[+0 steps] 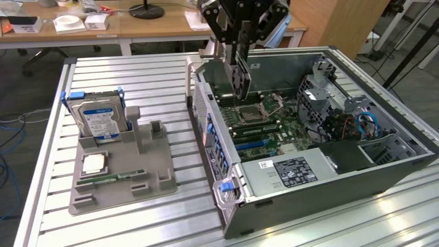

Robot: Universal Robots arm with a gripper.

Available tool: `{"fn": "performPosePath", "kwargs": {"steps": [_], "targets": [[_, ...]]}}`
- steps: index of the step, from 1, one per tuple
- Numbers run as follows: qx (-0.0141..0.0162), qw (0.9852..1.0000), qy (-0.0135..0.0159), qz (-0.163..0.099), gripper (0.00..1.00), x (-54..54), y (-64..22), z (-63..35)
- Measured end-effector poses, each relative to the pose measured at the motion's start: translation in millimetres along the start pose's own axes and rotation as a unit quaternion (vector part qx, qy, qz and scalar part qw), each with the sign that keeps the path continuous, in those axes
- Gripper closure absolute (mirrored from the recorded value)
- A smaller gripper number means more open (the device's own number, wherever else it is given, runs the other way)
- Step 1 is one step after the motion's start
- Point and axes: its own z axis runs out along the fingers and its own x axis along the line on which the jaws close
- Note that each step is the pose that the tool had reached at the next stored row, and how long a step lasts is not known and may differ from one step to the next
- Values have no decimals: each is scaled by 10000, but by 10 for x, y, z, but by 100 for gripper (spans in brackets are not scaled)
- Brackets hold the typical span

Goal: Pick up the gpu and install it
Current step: 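Pick up the gpu and move the gpu toward the slot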

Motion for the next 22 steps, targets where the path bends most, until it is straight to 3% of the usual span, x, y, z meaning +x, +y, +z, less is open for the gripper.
{"fn": "performPosePath", "kwargs": {"steps": [18,22], "targets": [[0,10000,0,0,75,-230,6,7],[0,10000,0,1,75,-413,10,12]]}}
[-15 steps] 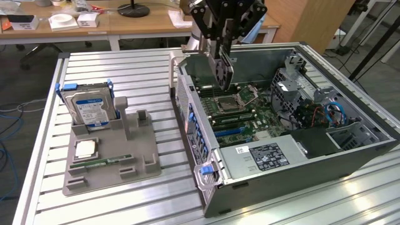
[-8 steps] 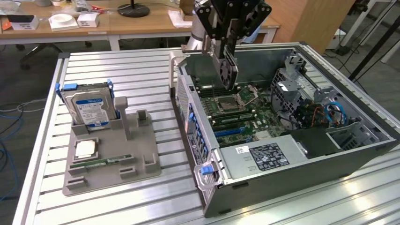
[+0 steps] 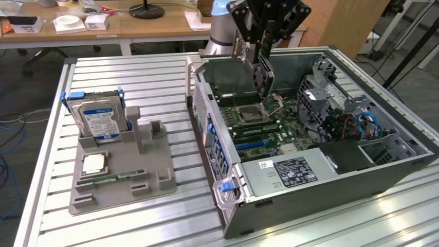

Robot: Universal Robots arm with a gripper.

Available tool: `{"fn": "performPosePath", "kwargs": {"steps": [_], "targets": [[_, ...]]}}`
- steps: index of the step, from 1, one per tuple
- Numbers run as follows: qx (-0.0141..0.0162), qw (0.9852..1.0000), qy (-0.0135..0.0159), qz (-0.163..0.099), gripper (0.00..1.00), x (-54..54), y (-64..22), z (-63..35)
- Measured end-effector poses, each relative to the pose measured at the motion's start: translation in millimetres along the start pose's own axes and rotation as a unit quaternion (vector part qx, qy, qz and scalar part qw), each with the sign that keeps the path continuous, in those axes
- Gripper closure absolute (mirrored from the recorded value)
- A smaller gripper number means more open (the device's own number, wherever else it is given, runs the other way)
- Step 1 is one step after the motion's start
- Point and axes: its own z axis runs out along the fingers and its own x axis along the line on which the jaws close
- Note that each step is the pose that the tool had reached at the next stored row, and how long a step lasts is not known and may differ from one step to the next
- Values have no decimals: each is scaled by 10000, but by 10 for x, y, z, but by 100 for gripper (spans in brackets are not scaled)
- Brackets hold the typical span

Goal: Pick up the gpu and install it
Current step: 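Pick up the gpu and move the gpu toward the slot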

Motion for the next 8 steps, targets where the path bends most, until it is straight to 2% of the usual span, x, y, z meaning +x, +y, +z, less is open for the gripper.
{"fn": "performPosePath", "kwargs": {"steps": [8], "targets": [[0,10000,0,-1,75,-96,2,3]]}}
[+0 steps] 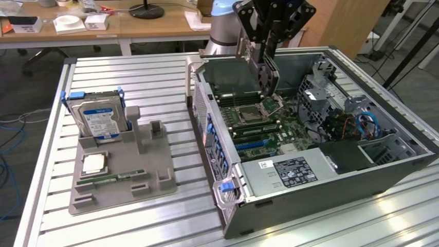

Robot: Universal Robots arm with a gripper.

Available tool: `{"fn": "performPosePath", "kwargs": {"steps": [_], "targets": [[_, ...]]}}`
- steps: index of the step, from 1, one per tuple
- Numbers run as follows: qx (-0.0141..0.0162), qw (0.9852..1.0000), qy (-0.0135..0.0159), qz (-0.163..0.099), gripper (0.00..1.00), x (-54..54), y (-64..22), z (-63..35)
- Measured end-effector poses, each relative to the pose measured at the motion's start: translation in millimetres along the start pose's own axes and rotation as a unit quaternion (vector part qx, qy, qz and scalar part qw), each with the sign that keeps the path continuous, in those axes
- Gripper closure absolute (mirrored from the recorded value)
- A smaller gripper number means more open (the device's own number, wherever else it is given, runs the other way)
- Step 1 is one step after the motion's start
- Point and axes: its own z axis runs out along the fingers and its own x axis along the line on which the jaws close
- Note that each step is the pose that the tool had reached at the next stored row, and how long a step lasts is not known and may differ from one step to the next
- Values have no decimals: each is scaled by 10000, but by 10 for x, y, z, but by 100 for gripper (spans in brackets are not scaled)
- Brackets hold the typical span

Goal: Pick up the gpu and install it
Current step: 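Pick up the gpu and move the gpu toward the slot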

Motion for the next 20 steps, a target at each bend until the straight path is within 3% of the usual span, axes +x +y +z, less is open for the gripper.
{"fn": "performPosePath", "kwargs": {"steps": [20], "targets": [[0,10000,0,1,75,-224,6,7]]}}
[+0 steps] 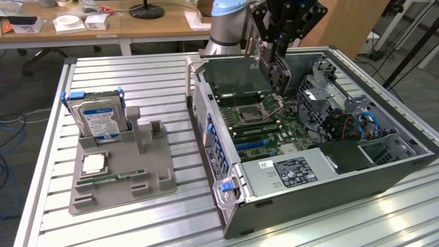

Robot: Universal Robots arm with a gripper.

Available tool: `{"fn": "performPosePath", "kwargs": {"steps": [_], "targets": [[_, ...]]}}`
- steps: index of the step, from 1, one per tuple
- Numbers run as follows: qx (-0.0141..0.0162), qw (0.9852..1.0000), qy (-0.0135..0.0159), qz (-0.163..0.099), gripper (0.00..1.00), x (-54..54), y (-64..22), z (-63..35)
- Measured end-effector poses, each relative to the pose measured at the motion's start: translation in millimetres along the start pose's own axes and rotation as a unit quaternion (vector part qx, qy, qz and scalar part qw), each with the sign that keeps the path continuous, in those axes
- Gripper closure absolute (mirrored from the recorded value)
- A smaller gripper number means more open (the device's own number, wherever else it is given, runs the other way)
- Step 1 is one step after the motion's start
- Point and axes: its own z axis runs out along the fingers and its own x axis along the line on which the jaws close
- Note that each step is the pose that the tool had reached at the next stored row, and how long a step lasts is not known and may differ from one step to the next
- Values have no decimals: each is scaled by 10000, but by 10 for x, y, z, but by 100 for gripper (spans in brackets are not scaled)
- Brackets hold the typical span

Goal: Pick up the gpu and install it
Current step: 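Pick up the gpu and move the gpu toward the slot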

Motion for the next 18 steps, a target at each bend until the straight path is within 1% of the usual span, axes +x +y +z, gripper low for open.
{"fn": "performPosePath", "kwargs": {"steps": [8,18], "targets": [[0,10000,0,0,75,-164,4,5],[0,10000,0,-1,75,-427,10,12]]}}
